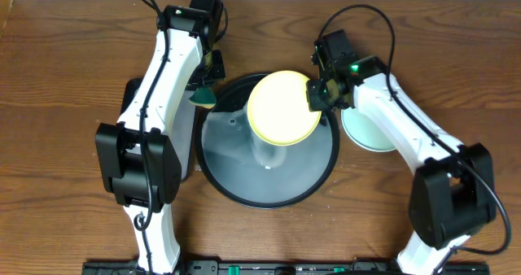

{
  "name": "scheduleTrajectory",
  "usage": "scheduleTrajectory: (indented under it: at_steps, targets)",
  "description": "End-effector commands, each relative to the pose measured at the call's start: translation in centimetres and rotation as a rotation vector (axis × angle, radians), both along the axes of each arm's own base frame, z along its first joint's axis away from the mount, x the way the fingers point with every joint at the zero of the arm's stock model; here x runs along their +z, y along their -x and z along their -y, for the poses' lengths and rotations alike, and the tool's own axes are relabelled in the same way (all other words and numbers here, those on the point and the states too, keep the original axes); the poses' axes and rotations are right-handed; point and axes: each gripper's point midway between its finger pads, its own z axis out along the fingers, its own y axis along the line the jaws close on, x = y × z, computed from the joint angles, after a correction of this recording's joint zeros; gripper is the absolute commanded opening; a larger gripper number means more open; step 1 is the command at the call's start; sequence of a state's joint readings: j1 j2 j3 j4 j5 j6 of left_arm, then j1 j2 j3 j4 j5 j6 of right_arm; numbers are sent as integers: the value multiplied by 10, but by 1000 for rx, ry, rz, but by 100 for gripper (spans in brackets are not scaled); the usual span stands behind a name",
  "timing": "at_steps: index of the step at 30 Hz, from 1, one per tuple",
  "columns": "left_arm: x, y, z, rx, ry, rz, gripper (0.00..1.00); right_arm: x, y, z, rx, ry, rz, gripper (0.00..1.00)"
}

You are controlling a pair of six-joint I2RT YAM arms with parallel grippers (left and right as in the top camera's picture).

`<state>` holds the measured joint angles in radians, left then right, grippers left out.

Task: Clean dirty plates on tray and stack at the side
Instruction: 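Lift the sponge away to the left with the left gripper, then lift the yellow plate with the right gripper and carry it right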

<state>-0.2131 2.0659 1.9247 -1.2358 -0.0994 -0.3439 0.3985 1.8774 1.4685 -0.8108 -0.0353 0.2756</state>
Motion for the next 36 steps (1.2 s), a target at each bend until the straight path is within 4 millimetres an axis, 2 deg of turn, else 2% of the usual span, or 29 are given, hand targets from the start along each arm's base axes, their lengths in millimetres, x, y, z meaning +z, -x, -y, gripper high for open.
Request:
scheduleTrajectory:
  at_steps: [1,3,7,11,22,28,36]
  targets:
    - [17,-2,1,13,13,42,8,17,-1,6,7,64,65,1]
    - [17,-2,1,13,14,43,8,21,1,6,7,70,69,1]
    - [17,-2,1,13,14,43,8,28,2,30,-78,210,107,1]
    - [17,-3,1,13,14,44,8,50,4,37,-93,307,188,1]
    - [17,-3,1,13,14,46,8,147,18,45,-162,537,535,1]
    - [17,-4,1,13,16,51,8,194,39,35,-182,674,721,1]
    - [17,-4,1,13,16,51,8,224,59,18,-187,791,866,1]
